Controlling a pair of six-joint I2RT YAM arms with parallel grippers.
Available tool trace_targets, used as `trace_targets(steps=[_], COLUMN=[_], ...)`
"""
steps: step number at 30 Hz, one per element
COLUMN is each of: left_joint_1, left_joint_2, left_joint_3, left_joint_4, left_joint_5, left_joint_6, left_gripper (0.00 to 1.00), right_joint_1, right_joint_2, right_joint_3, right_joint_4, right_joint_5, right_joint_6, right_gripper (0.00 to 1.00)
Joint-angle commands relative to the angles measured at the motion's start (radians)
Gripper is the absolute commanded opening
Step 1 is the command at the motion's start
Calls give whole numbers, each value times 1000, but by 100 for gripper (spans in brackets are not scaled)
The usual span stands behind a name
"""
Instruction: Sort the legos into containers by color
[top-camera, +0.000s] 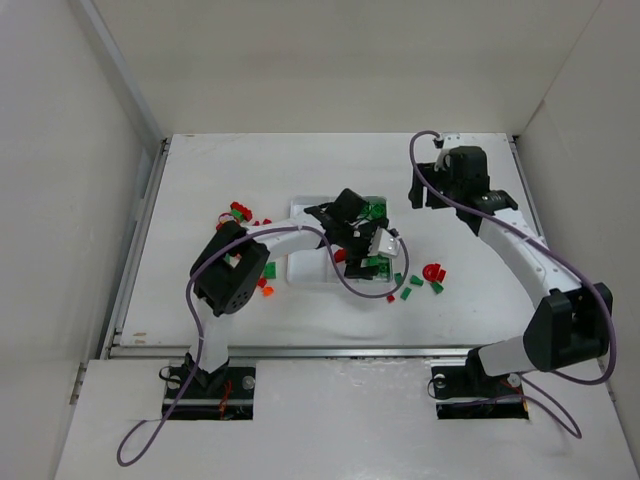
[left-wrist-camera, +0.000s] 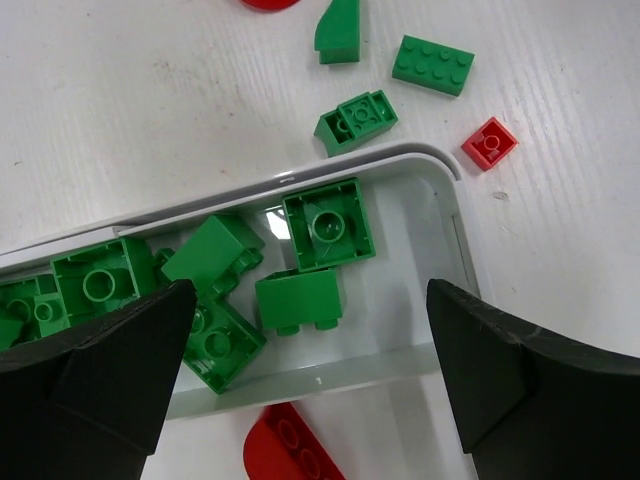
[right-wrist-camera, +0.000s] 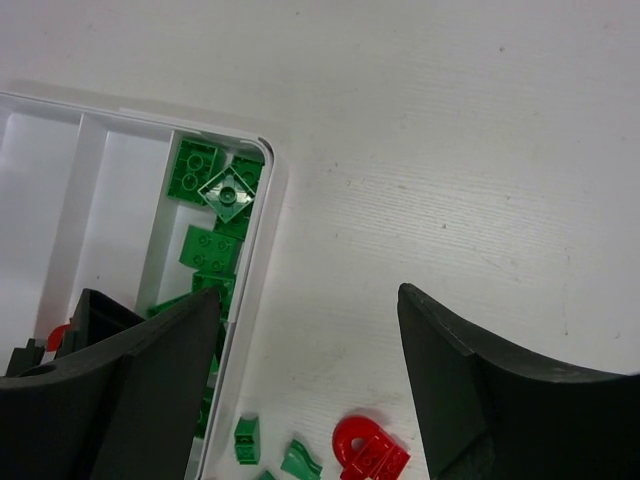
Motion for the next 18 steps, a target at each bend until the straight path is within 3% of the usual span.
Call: trace_targets(steps=[1, 11, 14, 18], left_joint_1=[-6, 35, 78, 204], left_joint_2=[-14, -126, -258, -503], left_joint_3=[60, 197, 119, -108], left_joint_4=[-43, -178, -97, 165], left_joint_5=[11, -49, -165, -522], left_joint_6=[17, -89, -241, -583], left_gripper=[100, 100, 100, 100], right_joint_1=[6, 6, -3, -3], right_joint_2=[-58, -92, -92, -92], right_joint_3=[0, 0, -38, -102], right_joint_4=[10, -156, -206, -260], right_joint_5=[24, 37, -32, -57], right_joint_6=[-17, -8, 21, 82], right_gripper=[77, 80, 80, 71])
